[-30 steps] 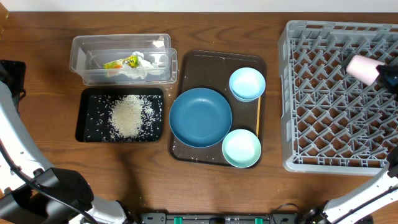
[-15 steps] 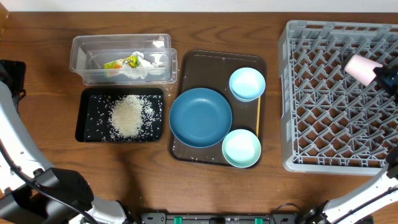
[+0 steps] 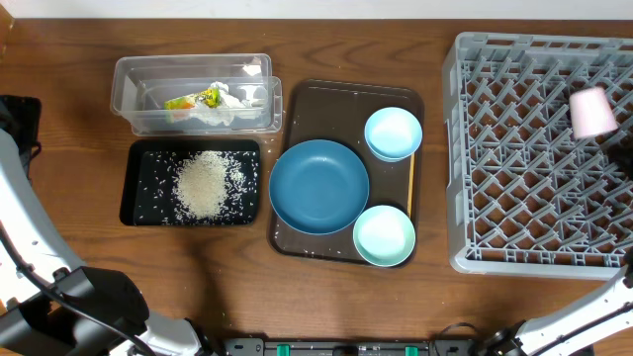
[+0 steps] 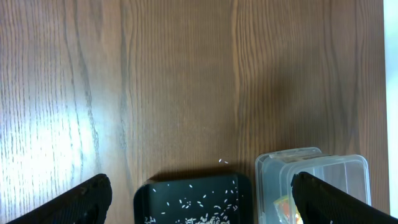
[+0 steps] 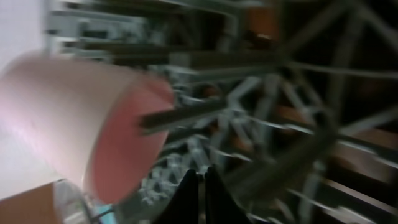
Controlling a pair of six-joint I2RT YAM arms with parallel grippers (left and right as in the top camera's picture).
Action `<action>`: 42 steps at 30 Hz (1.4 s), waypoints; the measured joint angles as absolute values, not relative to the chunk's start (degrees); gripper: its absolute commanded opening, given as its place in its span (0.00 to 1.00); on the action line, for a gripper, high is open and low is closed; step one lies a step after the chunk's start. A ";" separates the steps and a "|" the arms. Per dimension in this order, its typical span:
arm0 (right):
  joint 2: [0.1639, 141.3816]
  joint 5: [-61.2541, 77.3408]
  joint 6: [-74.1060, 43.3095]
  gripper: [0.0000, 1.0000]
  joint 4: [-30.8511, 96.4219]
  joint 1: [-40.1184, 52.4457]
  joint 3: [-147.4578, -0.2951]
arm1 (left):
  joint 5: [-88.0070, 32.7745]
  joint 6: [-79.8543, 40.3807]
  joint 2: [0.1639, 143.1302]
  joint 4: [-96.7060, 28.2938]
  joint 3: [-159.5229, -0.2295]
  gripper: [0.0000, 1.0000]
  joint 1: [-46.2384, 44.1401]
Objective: Sort waste into correct bins and load items into the dishwasher rack
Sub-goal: 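Lower the pink cup into the rack and open the right gripper, then reach the right gripper back and grasp the light blue bowl rim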
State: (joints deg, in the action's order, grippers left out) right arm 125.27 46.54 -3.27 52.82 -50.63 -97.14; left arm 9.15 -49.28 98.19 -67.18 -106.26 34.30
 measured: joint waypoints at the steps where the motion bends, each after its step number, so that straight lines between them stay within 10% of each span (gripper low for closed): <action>1: 125.43 46.61 -3.22 0.07 52.90 -50.76 -97.01 | 9.15 -49.28 98.19 -67.18 -106.26 0.94 34.30; 23: 101.30 31.24 -7.66 0.10 52.45 -44.34 -96.62 | 9.17 -49.25 98.19 -67.18 -106.26 0.94 34.30; 31: 96.07 30.35 -5.39 0.57 51.79 -21.17 -96.62 | 9.17 -49.28 98.19 -67.20 -106.26 0.94 34.30; 42: 102.06 8.43 -5.98 0.64 43.90 15.05 -96.64 | 9.17 -49.28 98.19 -67.20 -106.26 0.94 34.30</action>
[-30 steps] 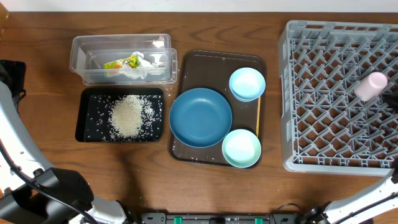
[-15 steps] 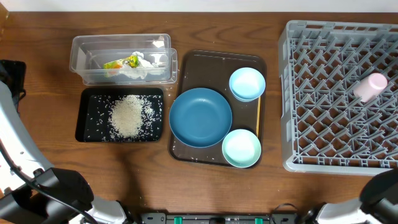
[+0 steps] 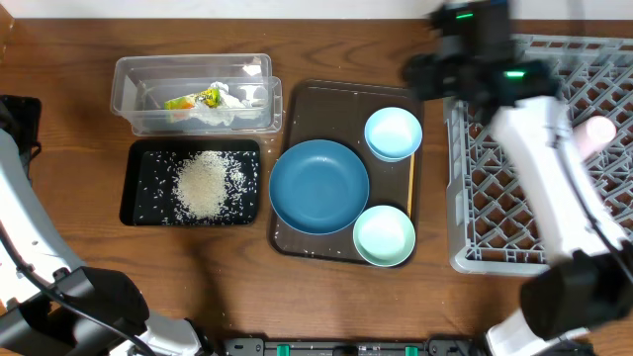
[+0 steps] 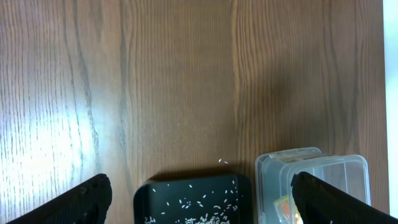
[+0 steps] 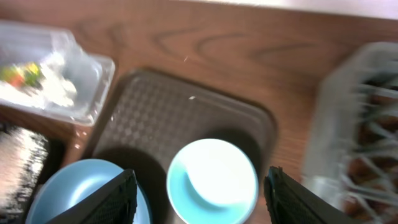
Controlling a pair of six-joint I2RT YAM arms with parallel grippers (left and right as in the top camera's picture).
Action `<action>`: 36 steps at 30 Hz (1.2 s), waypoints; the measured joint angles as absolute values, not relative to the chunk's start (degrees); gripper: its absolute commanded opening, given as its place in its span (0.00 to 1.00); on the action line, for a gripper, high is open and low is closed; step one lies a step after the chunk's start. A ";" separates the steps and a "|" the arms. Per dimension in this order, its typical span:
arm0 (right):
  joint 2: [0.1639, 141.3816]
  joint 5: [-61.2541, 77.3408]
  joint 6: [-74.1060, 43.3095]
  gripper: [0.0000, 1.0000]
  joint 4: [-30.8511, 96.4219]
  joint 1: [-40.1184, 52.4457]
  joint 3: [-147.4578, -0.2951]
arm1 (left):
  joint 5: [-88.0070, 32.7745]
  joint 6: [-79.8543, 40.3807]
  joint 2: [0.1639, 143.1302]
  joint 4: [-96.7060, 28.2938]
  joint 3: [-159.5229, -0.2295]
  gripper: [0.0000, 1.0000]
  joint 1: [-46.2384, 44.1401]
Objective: Sort waste into correct bins and load items into the dishwasher rack
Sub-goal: 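Reach the right gripper back and grasp the light blue bowl rim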
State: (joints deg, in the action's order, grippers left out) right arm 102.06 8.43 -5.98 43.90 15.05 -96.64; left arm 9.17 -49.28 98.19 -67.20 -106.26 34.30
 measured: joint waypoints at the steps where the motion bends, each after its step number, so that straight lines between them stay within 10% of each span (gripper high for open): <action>1: 103.04 7.44 -6.17 0.64 43.75 16.19 -96.64 | 9.15 -49.28 98.19 -67.18 -106.26 0.94 34.30; 17: 123.02 -4.16 -14.52 0.53 41.12 29.02 -96.62 | 9.15 -49.28 98.19 -67.20 -106.26 0.94 34.30; 36: 125.73 -7.27 -18.02 0.01 45.34 28.95 -98.41 | 9.15 -49.25 98.19 -67.18 -106.26 0.95 34.30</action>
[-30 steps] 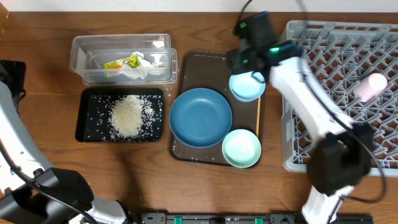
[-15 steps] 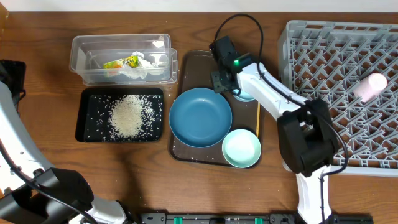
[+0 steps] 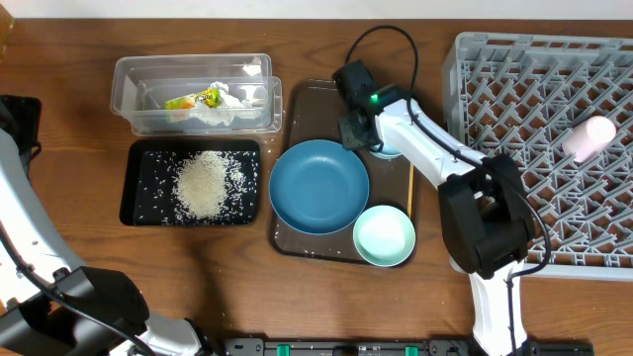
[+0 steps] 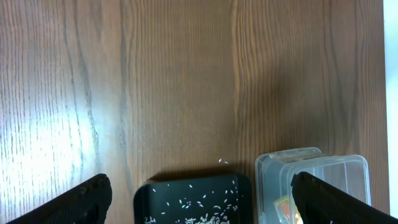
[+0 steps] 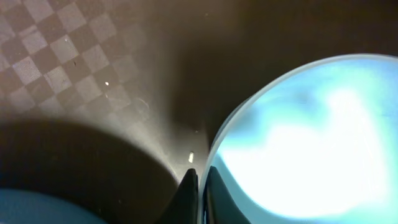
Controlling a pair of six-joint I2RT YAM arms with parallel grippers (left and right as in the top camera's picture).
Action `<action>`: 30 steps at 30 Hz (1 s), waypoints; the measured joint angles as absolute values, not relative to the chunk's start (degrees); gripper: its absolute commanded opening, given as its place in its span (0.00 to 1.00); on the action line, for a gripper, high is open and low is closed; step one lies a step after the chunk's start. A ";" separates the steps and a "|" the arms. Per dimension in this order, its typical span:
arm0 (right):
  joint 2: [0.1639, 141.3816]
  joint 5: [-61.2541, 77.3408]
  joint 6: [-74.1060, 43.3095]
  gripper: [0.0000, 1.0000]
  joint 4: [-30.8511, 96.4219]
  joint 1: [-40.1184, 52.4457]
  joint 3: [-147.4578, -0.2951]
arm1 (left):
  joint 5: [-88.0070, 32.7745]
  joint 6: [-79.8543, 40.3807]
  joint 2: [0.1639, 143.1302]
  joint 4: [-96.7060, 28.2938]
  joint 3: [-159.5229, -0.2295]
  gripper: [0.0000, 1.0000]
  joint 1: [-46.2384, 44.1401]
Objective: Sort waste into correct bins and load items into the dishwasher rack
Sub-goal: 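Reach the right gripper back and grasp the light blue bowl rim, then lift the light blue bowl and carry it over the dish rack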
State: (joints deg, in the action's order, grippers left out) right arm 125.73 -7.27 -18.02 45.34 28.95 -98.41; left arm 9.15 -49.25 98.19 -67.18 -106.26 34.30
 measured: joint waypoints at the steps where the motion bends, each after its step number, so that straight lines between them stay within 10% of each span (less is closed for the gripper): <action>1: 125.73 -7.33 -18.02 0.01 46.35 28.86 -99.53 | 9.15 -49.25 98.19 -67.18 -106.26 0.94 34.30; 14: 116.88 0.54 -13.26 0.01 56.80 20.14 -114.80 | 9.17 -49.28 98.19 -67.18 -106.26 0.94 34.30; 30: 113.80 55.77 0.21 0.01 48.60 -19.86 -109.56 | 9.17 -49.28 98.19 -67.18 -106.26 0.94 34.30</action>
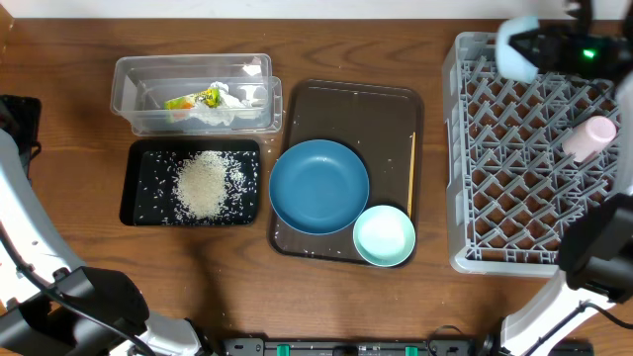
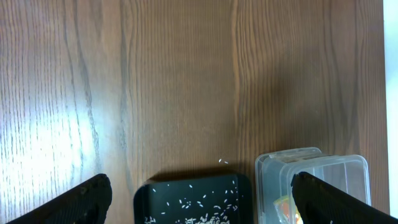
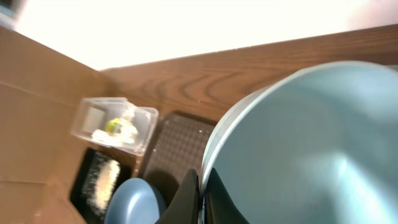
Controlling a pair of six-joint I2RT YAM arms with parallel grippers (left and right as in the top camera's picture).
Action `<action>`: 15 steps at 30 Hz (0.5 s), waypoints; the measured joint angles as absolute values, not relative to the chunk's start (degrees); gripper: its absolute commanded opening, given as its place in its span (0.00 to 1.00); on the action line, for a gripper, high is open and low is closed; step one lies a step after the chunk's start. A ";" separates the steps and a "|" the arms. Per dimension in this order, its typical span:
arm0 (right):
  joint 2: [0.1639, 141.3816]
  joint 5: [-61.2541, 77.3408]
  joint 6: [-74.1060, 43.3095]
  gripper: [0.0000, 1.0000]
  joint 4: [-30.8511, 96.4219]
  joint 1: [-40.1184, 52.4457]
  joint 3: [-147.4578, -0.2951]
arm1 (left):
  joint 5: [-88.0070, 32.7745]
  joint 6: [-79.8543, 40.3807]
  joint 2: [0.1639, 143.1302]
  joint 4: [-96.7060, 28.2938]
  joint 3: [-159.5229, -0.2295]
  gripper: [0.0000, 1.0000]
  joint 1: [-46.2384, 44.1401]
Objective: Sort waste into correct bins and load items into the dishwasher rack
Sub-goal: 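Lift the light blue bowl and carry it over the dish rack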
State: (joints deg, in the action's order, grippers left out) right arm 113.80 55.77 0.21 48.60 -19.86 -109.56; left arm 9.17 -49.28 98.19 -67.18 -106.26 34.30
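Note:
My right gripper (image 1: pixel 542 47) is shut on the rim of a small light-blue bowl (image 1: pixel 514 49), held above the far left corner of the grey dishwasher rack (image 1: pixel 465 148). In the right wrist view the bowl (image 3: pixel 298 137) fills the frame, its rim pinched in the right gripper (image 3: pixel 203 170). A pink cup (image 1: pixel 588 138) lies in the rack. The brown tray (image 1: pixel 326 104) holds a blue plate (image 1: pixel 318 186), a mint bowl (image 1: pixel 384 235) and a chopstick (image 1: pixel 411 173). The left gripper (image 2: pixel 199 205) hangs open above the table.
A clear bin (image 1: pixel 193 94) with wrappers and tissue stands at the back left. In front of it is a black tray (image 1: pixel 148 183) with a heap of rice. Both show at the bottom of the left wrist view: the black tray (image 2: pixel 193 202) and the clear bin (image 2: pixel 311 180).
The right gripper, then shut on the light-blue bowl's rim on the brown tray, now holds the bowl up over the rack's far left corner. The left arm has not moved.
The right gripper was first at the pink cup over the rack's right side. Then the cup lay in the rack and the gripper stood open above the tray's light-blue bowl. Then it was shut on that bowl's rim, and now the bowl is over the rack.

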 measured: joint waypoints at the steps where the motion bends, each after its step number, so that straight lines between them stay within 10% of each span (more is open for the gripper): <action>1: 113.80 57.41 0.32 0.01 47.70 -20.95 -108.49 | 9.17 -49.25 98.19 -67.18 -106.26 0.94 34.30; 15: 113.84 61.87 -6.11 0.01 27.88 -22.92 -90.78 | 9.15 -49.28 98.19 -67.18 -106.26 0.94 34.30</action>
State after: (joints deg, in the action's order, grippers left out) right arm 113.84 61.87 -6.11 27.88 -22.92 -90.78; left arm 9.15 -49.28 98.19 -67.18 -106.26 34.30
